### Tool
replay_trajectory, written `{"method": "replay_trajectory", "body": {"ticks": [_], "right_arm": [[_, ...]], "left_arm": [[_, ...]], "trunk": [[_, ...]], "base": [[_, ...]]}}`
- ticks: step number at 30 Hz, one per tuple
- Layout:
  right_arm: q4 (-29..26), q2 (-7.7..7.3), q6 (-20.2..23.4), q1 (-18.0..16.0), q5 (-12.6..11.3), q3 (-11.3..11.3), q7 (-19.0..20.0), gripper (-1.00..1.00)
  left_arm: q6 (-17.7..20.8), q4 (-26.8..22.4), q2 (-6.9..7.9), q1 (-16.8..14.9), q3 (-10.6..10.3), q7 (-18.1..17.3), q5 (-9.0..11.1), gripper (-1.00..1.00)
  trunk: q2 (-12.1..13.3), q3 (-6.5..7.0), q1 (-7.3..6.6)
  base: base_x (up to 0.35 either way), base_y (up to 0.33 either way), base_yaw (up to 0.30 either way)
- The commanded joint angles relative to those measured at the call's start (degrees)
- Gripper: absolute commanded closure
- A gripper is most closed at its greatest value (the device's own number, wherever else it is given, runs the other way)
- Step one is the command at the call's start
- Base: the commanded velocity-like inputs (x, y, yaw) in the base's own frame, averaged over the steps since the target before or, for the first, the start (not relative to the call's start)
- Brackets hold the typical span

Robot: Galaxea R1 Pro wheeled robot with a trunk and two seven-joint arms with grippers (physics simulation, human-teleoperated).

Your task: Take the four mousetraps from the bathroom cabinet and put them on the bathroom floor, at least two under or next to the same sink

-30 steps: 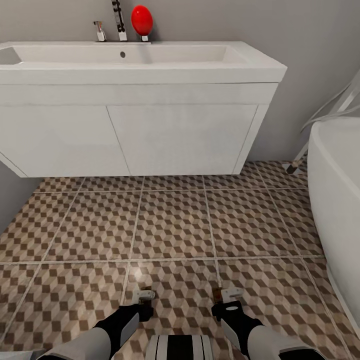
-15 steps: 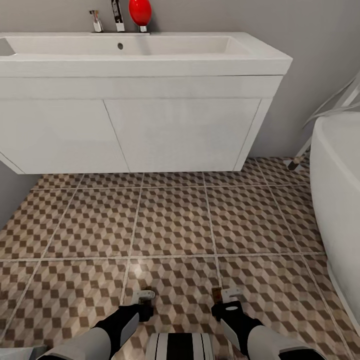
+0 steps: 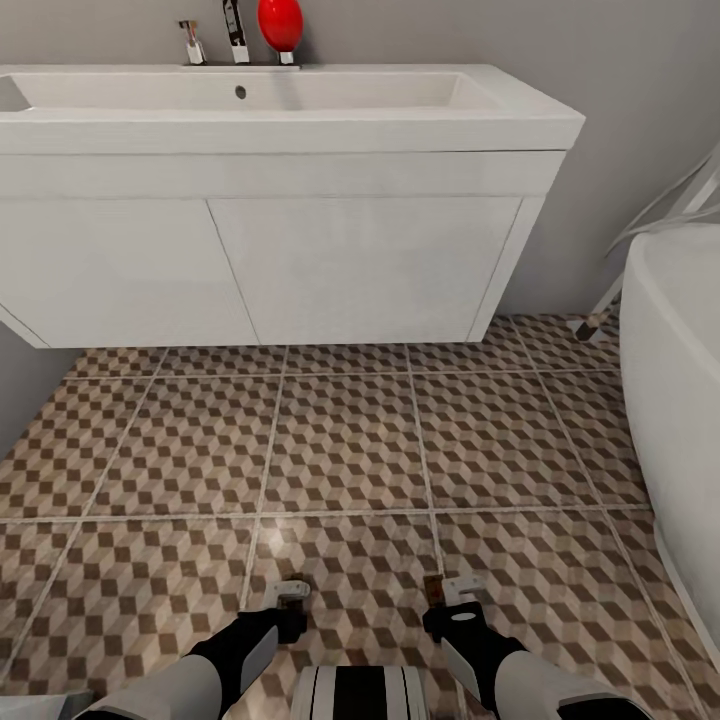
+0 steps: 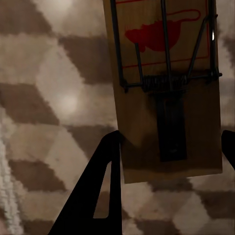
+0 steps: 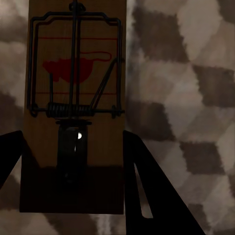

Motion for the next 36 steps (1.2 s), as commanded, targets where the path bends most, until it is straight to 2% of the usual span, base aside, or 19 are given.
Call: {"method": "replay_trajectory", "body": {"ticks": [1,12,21,29,36], "right_arm": [[0.0,0.01,0.3,0.0,0.3,0.3,-0.3,1.0],[0.0,-0.07,0.3,0.0,0.3,0.3,-0.2,1.0],[0.0,-0.08,0.2,0.0,0.4,0.3,-0.2,1.0],[0.0,-0.05,0.2,0.0,0.5,0.3,-0.1,1.0],[0.0,-0.18,0.3,0.0,0.5,0.3,0.0,1.0]], "left_arm": [[0.4,-0.1,0.02,0.0,-0.5,0.4,0.5,1.0],[0.0,0.5,-0.11,0.0,-0.7,0.7,0.0,1.0],[0.1,1.7,0.17,-0.1,-1.0,-0.5,0.0,1.0],[0.2,2.6,1.49,-0.1,-1.0,-1.3,0.1,1.0],[0.2,2.7,1.78,0.0,-1.0,-3.2,0.1,1.0]], "trunk": [[0.0,-0.03,-0.01],[0.0,-0.03,-0.01],[0.0,-0.03,-0.01],[0.0,-0.03,-0.01],[0.0,-0.03,-0.01]], "base": [[0.0,0.0,0.0],[0.0,0.0,0.0],[0.0,0.0,0.0],[0.0,0.0,0.0],[0.0,0.0,0.0]]}}
